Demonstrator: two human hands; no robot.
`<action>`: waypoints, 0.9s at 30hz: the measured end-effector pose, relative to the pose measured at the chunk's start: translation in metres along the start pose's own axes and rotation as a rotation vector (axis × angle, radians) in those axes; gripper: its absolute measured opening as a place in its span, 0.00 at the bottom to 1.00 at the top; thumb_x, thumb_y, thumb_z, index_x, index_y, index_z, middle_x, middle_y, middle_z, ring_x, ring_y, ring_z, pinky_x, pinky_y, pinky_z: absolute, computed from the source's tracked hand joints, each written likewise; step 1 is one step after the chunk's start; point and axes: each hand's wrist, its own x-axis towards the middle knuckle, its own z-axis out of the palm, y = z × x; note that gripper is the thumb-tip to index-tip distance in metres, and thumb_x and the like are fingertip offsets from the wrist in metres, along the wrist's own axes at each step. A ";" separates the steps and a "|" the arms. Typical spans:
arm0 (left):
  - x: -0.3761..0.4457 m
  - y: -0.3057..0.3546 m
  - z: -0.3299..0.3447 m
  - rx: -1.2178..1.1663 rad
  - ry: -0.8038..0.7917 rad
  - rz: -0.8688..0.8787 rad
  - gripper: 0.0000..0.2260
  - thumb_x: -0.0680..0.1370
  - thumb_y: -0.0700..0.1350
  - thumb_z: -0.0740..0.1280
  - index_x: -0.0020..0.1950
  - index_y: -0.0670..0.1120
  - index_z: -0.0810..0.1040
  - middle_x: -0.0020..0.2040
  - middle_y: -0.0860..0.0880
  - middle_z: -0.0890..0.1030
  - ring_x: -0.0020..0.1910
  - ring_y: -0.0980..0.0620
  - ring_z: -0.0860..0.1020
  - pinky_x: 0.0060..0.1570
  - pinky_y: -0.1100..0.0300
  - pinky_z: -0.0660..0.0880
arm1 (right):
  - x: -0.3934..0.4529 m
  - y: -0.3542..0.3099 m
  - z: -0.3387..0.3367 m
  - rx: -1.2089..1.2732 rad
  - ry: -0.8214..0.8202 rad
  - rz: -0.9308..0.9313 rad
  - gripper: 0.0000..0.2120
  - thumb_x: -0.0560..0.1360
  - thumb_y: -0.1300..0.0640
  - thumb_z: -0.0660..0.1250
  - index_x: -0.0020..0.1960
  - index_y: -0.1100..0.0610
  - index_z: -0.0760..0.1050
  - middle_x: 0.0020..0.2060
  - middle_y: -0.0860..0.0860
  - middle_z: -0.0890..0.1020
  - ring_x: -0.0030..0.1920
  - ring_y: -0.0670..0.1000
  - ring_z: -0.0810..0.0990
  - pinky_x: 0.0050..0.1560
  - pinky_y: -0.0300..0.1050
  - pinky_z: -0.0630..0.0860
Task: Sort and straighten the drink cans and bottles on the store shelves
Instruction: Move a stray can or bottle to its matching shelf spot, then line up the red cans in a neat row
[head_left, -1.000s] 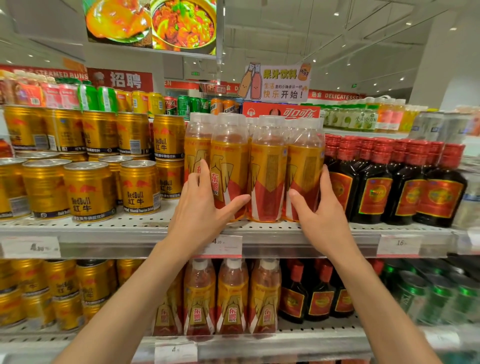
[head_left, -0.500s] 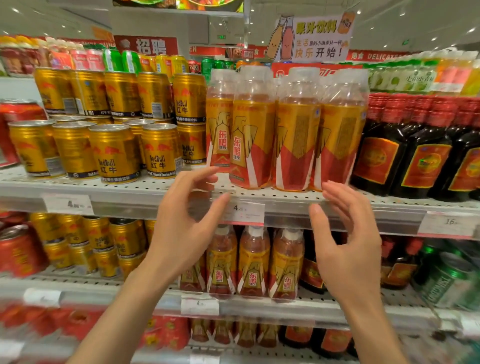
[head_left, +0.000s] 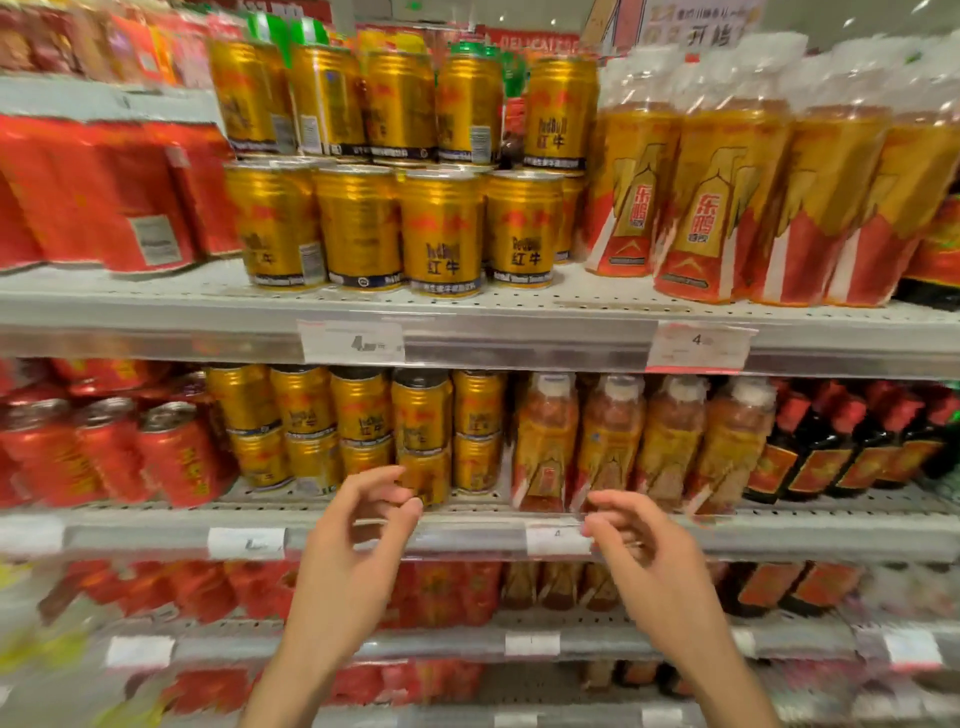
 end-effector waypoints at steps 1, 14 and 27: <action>0.001 -0.006 -0.018 -0.001 -0.013 -0.015 0.08 0.77 0.46 0.71 0.56 0.55 0.80 0.47 0.58 0.83 0.48 0.58 0.81 0.46 0.71 0.75 | -0.006 -0.006 0.018 0.000 -0.005 0.011 0.06 0.79 0.54 0.70 0.55 0.46 0.79 0.43 0.49 0.85 0.43 0.49 0.82 0.45 0.41 0.79; 0.047 -0.008 -0.140 -0.084 -0.009 0.062 0.07 0.78 0.44 0.71 0.54 0.54 0.81 0.45 0.56 0.83 0.47 0.56 0.81 0.49 0.67 0.76 | -0.013 -0.108 0.133 0.026 -0.021 -0.172 0.06 0.79 0.53 0.69 0.53 0.43 0.80 0.42 0.42 0.85 0.46 0.42 0.83 0.48 0.34 0.78; 0.113 0.057 -0.213 0.098 0.192 0.376 0.11 0.77 0.43 0.72 0.55 0.57 0.81 0.47 0.59 0.84 0.48 0.58 0.82 0.48 0.69 0.76 | 0.037 -0.238 0.154 -0.057 -0.055 -0.737 0.10 0.78 0.52 0.69 0.57 0.43 0.79 0.47 0.36 0.83 0.52 0.40 0.82 0.49 0.29 0.76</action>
